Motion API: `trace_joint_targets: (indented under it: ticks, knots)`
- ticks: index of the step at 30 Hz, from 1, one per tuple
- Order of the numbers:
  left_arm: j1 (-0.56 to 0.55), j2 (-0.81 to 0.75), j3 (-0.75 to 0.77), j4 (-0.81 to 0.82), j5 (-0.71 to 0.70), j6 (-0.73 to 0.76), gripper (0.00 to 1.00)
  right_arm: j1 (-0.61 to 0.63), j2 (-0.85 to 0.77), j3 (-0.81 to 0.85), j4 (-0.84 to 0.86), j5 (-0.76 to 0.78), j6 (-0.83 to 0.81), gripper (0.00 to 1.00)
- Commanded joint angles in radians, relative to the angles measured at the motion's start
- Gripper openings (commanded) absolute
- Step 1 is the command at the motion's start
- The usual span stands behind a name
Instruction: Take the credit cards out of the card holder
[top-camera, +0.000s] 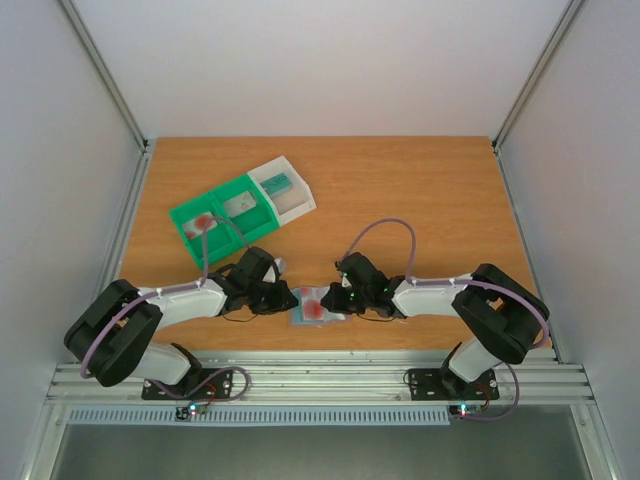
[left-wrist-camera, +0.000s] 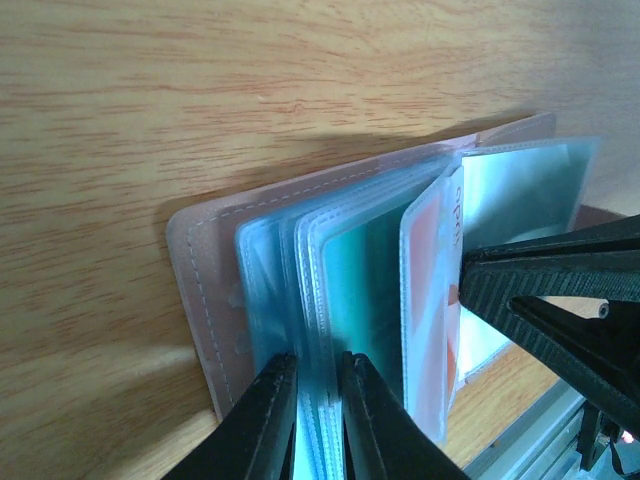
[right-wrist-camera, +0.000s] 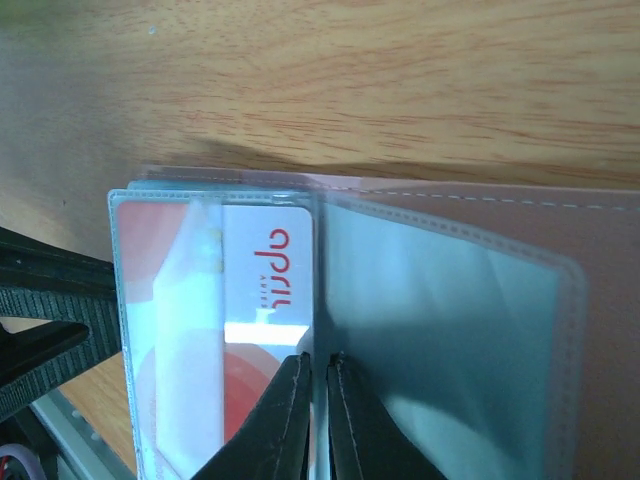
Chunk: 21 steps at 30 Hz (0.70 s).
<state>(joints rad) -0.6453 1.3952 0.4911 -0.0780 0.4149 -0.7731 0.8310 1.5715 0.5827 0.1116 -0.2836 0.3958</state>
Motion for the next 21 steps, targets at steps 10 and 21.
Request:
trace_joint_targets:
  ticks: [10,21]
  knots:
    - [0.003,0.016,-0.009,0.003,-0.028,0.015,0.15,-0.012,0.026,-0.014,0.084,-0.066,0.027,0.21]
    - [0.003,0.035,-0.007,0.004,-0.036,0.017,0.15,-0.023,0.041,-0.021,0.074,-0.063,0.022,0.1]
